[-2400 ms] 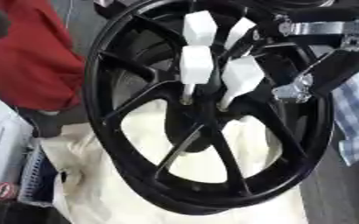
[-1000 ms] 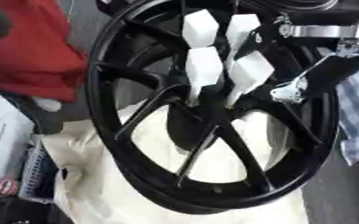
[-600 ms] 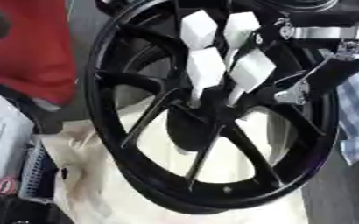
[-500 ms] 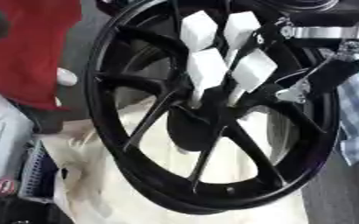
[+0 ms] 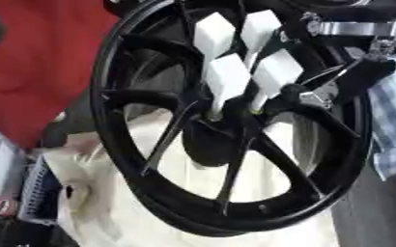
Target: Pull the pin out of the wheel hub.
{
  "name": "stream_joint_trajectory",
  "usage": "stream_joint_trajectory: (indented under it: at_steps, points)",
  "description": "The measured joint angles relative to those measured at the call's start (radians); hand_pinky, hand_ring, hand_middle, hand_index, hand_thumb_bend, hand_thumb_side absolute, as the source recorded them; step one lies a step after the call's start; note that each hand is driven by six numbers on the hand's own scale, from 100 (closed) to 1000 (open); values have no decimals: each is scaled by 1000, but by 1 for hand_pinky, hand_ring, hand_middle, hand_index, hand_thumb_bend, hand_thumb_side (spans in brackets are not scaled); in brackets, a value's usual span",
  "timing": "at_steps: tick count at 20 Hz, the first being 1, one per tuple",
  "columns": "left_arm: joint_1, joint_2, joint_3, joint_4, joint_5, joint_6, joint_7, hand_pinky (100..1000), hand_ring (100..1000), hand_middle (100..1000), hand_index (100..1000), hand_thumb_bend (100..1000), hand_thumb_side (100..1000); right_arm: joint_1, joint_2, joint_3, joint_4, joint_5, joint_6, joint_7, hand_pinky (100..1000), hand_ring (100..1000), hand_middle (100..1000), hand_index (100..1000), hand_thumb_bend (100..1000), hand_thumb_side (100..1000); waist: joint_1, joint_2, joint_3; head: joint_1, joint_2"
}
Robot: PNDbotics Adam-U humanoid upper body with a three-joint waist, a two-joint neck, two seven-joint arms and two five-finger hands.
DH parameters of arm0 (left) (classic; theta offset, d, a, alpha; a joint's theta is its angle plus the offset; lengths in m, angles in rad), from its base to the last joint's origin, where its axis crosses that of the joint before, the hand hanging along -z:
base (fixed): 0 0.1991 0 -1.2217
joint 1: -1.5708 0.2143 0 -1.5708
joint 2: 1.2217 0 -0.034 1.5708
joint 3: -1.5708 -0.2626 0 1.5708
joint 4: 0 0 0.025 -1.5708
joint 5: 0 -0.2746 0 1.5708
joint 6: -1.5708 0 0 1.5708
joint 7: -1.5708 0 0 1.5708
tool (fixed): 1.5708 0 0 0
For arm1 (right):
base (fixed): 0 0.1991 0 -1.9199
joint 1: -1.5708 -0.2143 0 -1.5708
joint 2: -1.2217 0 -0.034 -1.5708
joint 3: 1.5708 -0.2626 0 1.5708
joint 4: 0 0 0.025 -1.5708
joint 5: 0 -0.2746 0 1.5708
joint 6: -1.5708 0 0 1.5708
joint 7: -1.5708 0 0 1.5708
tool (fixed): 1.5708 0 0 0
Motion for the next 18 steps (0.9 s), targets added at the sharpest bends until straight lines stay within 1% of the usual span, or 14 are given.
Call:
stream_joint_trajectory:
  at_steps: [4, 8, 13, 18]
  points:
    - [-1, 0, 0, 0, -1, 1, -1, 820, 712, 627, 778, 100, 698, -9, -8, -1, 1, -20, -17, -7, 803, 760, 423, 539, 100, 100, -8, 3, 7, -12, -2]
    - [-1, 0, 0, 0, -2, 3, -1, 820, 713, 628, 779, 100, 698, -18, -10, -12, 0, -43, -16, -8, 801, 753, 394, 513, 100, 100, -11, 3, 8, -16, -2]
    - [0, 0, 0, 0, -5, 3, -1, 820, 713, 629, 780, 100, 696, -29, -38, -43, -29, -81, 6, 4, 797, 749, 386, 506, 100, 100, -14, 3, 7, -22, -1]
    - [2, 0, 1, 0, -6, 3, -1, 821, 713, 630, 780, 100, 693, -30, -76, -89, -73, -137, 42, 16, 806, 759, 388, 504, 100, 100, -14, -3, -3, -24, -1]
